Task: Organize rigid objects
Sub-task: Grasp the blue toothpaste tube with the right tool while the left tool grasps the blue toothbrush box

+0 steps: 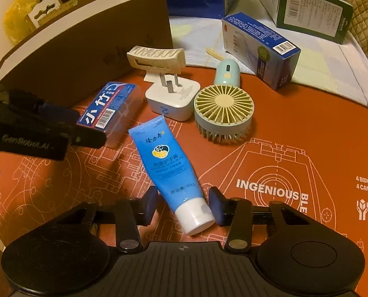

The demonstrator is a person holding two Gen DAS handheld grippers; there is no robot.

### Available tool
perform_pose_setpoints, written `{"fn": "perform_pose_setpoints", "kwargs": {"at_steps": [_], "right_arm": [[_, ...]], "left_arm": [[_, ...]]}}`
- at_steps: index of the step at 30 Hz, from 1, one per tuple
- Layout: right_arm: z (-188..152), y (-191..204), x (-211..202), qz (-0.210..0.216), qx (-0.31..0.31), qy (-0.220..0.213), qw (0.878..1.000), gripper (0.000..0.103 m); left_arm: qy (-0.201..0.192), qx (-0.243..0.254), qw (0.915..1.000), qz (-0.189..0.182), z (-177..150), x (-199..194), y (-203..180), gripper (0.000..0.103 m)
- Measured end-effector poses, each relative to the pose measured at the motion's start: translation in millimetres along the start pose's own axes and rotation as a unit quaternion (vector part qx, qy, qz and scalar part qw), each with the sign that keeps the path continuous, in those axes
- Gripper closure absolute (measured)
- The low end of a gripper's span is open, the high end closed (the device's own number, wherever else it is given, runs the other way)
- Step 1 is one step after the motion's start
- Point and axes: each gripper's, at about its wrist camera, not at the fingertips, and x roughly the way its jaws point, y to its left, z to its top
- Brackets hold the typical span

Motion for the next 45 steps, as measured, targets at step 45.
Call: {"fn": "perform_pose_setpoints", "kwargs": {"at_steps": [45], "right_arm": [[-20,6,-6,-0.025,0.017,-0.009,0.999,0.062]], "left_arm": [[0.010,0.008,0.9997,0.022,-34,-11,14,0.043]]}}
